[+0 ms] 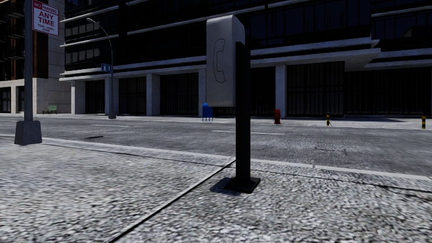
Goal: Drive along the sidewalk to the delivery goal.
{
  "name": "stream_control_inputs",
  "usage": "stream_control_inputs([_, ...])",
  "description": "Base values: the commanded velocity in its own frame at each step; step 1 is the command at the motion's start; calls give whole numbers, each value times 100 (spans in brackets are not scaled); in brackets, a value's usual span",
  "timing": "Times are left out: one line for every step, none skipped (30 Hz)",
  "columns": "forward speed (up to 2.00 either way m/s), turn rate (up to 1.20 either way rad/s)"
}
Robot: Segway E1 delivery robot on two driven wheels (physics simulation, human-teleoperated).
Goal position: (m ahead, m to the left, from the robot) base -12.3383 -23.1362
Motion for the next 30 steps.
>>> stream_control_inputs([0, 0])
stream_control_inputs([0, 0])
stream_control_inputs([0, 0])
stream_control_inputs([0, -6])
stream_control_inputs([0, -7])
stream_control_inputs([0, -7])
stream_control_inputs([0, -8])
stream_control_inputs([0, -8])
stream_control_inputs([0, -8])
stream_control_inputs([0, -8])
stream_control_inputs([0, -14])
stream_control_inputs([0, -18])
stream_control_inputs([0, -20])
stream_control_inputs([0, -20])
stream_control_inputs([0, -20])
stream_control_inputs([0, -20])
stream_control_inputs([0, -20])
stream_control_inputs([0, -26])
stream_control_inputs([0, -41])
stream_control_inputs([0, -49])
stream_control_inputs([0, -51])
stream_control_inputs([0, -52])
stream_control_inputs([0, -52])
stream_control_inputs([0, -52])
stream_control_inputs([0, -52])
stream_control_inputs([0, -52])
stream_control_inputs([0, -52])
stream_control_inputs([0, -52])
stream_control_inputs([0, -52])
stream_control_inputs([0, -52])
